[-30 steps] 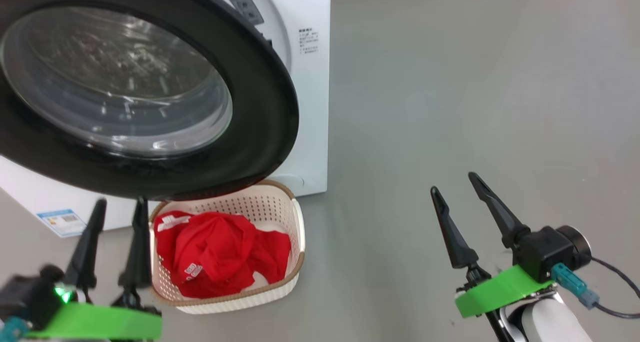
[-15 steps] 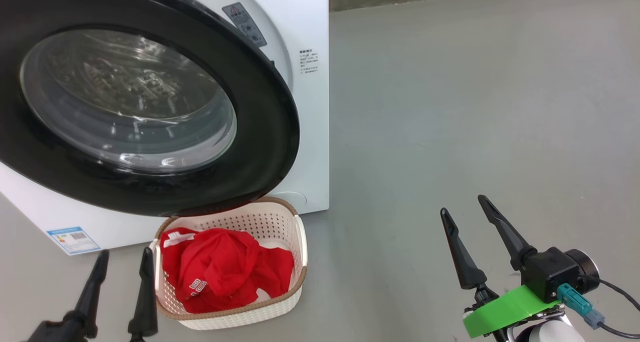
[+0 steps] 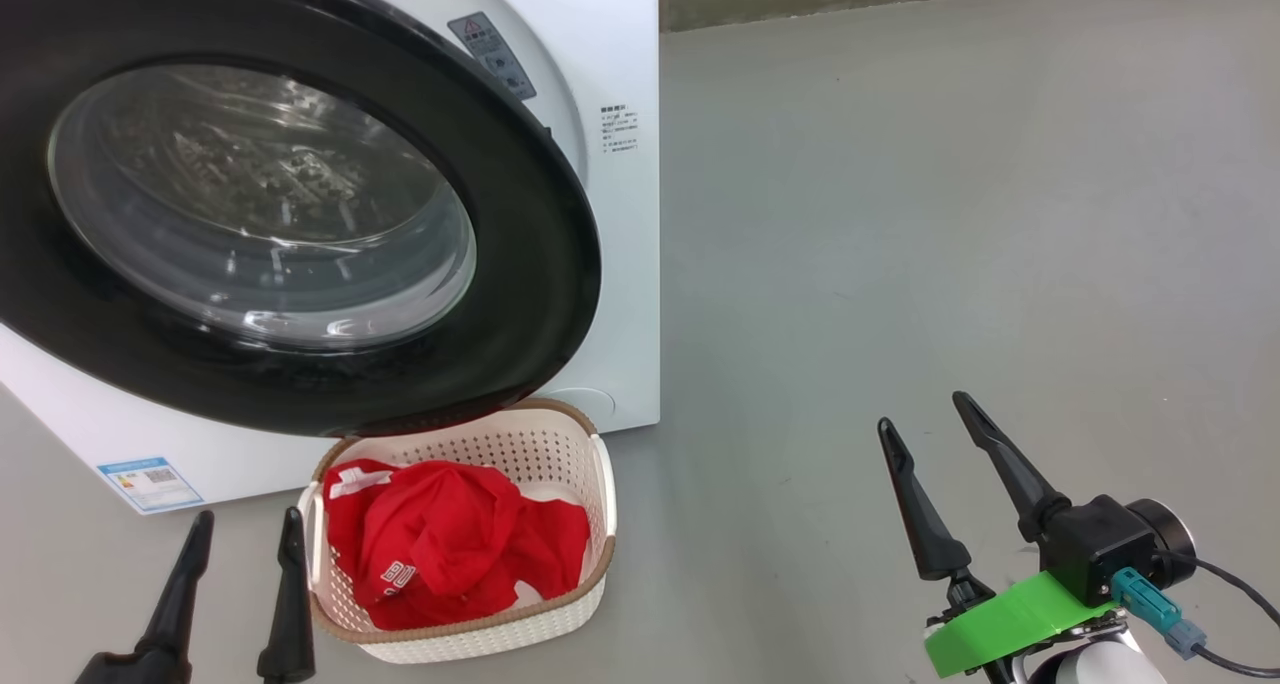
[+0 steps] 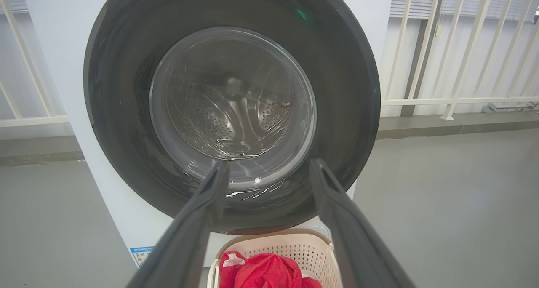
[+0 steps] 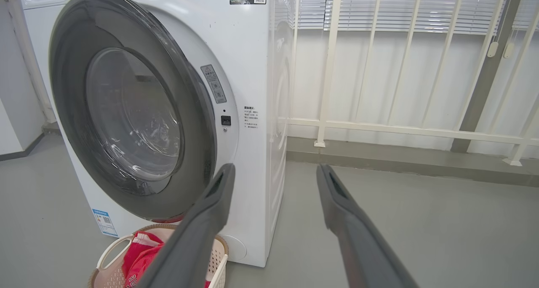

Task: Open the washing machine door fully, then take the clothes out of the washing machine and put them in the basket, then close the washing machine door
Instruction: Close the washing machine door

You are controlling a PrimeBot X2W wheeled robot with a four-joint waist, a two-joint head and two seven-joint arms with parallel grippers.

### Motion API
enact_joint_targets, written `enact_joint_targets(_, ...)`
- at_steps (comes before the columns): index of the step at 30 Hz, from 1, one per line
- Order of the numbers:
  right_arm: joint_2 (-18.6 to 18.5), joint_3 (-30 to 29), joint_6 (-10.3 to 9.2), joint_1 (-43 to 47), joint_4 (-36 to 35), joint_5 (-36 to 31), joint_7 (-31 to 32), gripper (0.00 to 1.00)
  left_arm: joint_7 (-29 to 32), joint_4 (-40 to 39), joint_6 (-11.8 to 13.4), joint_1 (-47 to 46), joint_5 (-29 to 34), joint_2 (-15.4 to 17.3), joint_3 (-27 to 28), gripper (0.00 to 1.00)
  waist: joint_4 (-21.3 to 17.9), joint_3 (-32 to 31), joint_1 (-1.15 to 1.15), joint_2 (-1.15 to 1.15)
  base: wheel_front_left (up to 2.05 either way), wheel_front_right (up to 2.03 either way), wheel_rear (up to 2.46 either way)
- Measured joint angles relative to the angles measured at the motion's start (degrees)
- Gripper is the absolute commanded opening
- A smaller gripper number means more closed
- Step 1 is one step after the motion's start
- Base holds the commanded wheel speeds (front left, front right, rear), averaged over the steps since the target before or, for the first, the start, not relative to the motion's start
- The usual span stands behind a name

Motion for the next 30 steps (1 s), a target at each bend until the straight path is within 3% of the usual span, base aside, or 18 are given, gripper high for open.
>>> enact_joint_targets(12, 0.0, 0.6, 0.00, 0.0, 0.4, -0.2, 0.0, 1.00, 0.0, 0.0, -1.1, 0.0, 2.1, -1.5, 0.8, 1.00, 0.7, -0.1, 0.00, 0.00, 0.00, 0.00, 0.00)
enact_joint_targets(14, 0.0, 1.1, 0.00, 0.0, 1.0, -0.9, 0.0, 0.77, 0.0, 0.0, -1.5, 0.0, 2.4, -1.6, 0.8, 1.00, 1.0, 0.0, 0.00, 0.00, 0.00, 0.00, 0.00)
enact_joint_targets(16, 0.0, 1.8, 0.00, 0.0, 1.5, -1.0, 0.0, 0.45, 0.0, 0.0, -1.5, 0.0, 2.5, -1.9, 0.8, 1.00, 1.3, 0.1, 0.00, 0.00, 0.00, 0.00, 0.00)
enact_joint_targets(17, 0.0, 2.1, 0.00, -0.1, 2.0, -1.0, 0.0, 0.34, 0.0, 0.0, -1.5, 0.0, 2.7, -2.0, 0.8, 1.00, 1.5, 0.1, 0.00, 0.00, 0.00, 0.00, 0.00)
enact_joint_targets(18, 0.0, 2.4, 0.00, -0.2, 2.4, -1.0, 0.0, 0.12, 0.0, 0.0, -1.5, 0.0, 2.8, -2.1, 0.8, 1.00, 1.7, 0.2, 0.00, 0.00, 0.00, 0.00, 0.00)
enact_joint_targets(19, 0.0, 2.5, 0.00, -0.4, 2.8, -1.0, 0.0, 0.02, 0.0, 0.0, -1.6, 0.0, 2.8, -2.1, 0.8, 1.00, 1.9, 0.3, 0.00, 0.00, 0.00, 0.00, 0.00)
enact_joint_targets(30, -0.1, 4.9, 0.00, -8.7, 8.4, -1.6, 0.0, 0.00, 0.0, 0.0, -2.5, -0.2, 3.5, -2.9, 0.1, 1.00, 5.1, 2.0, 0.00, 0.00, 0.00, 0.00, 0.00)
